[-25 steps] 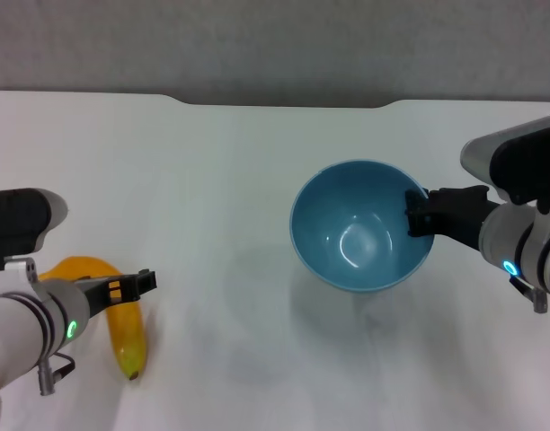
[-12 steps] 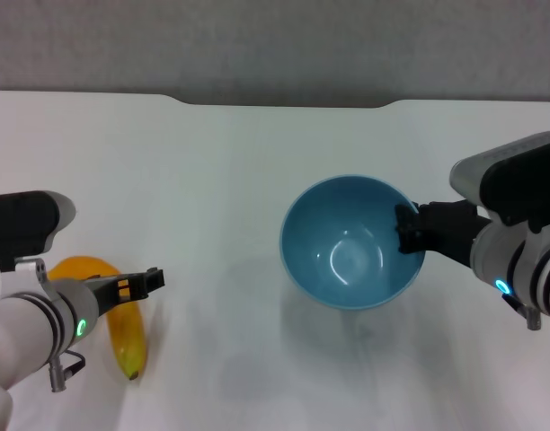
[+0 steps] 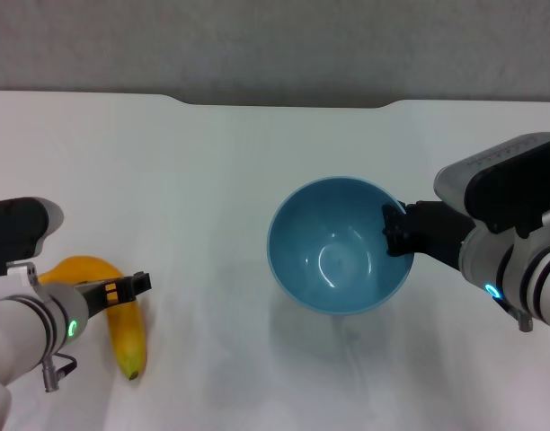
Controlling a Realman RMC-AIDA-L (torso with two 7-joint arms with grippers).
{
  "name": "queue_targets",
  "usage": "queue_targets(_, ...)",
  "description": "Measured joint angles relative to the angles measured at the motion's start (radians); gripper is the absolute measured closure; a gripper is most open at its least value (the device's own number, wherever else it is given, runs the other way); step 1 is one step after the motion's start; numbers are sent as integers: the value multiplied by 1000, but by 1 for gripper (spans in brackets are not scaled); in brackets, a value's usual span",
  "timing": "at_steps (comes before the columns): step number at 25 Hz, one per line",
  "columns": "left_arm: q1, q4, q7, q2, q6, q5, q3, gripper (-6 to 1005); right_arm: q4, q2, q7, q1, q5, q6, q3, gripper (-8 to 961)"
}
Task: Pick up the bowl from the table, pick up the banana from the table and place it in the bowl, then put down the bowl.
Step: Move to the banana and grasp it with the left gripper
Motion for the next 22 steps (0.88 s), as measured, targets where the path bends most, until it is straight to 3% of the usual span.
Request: queue_targets(22, -49, 99, -7, -2, -25, -9, -17, 138, -11, -2, -3, -1, 0, -5, -1, 908)
